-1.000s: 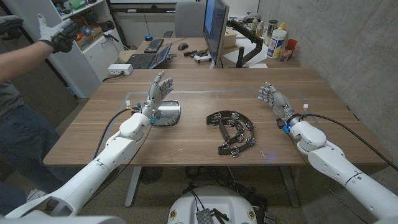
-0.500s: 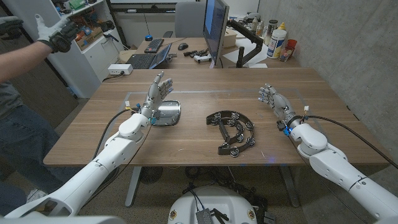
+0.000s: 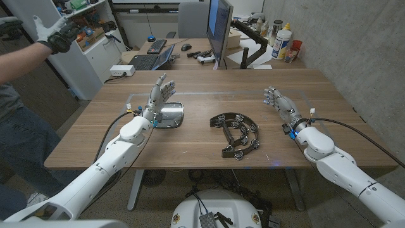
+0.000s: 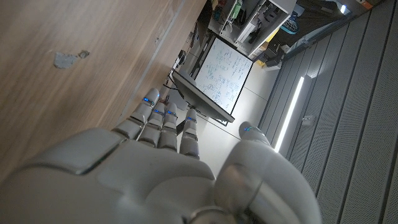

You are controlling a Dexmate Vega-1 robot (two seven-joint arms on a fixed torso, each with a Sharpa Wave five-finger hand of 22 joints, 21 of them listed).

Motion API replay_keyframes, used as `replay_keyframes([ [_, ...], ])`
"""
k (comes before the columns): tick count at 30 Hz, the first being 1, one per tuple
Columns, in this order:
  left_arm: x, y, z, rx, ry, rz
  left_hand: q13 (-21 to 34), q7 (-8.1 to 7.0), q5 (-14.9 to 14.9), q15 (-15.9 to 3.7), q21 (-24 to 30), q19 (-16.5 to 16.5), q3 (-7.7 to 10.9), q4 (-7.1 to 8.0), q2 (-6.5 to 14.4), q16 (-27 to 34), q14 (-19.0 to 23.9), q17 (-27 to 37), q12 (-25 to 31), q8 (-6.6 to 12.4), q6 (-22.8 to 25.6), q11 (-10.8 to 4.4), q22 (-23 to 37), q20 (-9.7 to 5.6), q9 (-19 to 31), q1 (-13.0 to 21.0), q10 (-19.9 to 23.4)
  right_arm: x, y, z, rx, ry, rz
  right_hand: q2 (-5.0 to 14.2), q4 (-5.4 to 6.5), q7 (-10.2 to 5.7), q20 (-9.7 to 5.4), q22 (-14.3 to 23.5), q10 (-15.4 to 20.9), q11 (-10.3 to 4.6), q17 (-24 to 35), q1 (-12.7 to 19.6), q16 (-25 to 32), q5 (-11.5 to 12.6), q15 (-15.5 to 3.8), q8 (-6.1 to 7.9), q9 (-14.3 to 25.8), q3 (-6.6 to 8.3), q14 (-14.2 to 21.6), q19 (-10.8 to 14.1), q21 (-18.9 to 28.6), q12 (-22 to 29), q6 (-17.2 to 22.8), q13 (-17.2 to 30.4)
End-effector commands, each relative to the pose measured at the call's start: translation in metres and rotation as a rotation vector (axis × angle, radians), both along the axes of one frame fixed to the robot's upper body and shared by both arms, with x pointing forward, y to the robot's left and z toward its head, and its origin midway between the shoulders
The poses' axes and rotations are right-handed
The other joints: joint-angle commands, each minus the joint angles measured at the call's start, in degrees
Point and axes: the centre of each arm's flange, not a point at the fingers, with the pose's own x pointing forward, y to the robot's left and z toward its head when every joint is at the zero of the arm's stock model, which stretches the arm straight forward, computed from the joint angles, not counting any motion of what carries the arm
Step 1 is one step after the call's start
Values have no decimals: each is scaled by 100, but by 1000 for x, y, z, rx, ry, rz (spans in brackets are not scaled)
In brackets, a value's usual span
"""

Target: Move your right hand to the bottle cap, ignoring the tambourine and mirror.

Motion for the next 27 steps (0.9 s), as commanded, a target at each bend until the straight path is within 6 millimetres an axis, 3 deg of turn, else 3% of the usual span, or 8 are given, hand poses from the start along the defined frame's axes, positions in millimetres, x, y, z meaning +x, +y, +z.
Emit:
replay_keyframes([
  [1, -1, 4, -1, 1, -4, 0, 29, -19, 34, 15, -34, -1, -29, 20, -7, 23, 16, 25, -21, -5, 58, 4, 20, -198, 34, 62, 30, -12, 0, -2, -42, 31, -44, -19, -70, -69, 20, 16, -6, -141, 3, 104, -16, 21, 65, 22, 15, 7, 12, 35, -58, -24, 88, 30],
  [23, -2, 2, -1, 20, -8, -3, 29, -28, 57, 16, -76, -13, -53, 6, 7, 20, 11, 25, -26, -6, 62, -6, 22, -159, 35, 86, 25, -45, -4, -8, -109, 80, -165, -123, -216, -105, 115, 17, -58, -214, 1, 270, -42, 26, 96, -14, 14, -7, -25, -20, -184, -47, 110, 32],
  [27, -2, 1, -1, 22, -8, -3, 29, -27, 61, 19, -82, -12, -57, 3, 9, 20, 11, 25, -25, -5, 66, -5, 23, -157, 35, 90, 29, -51, -5, -9, -121, 91, -196, -146, -295, -181, 85, 20, 43, -280, 2, 376, -23, 35, -42, 21, 14, 2, 37, 17, -238, -11, 273, 32],
])
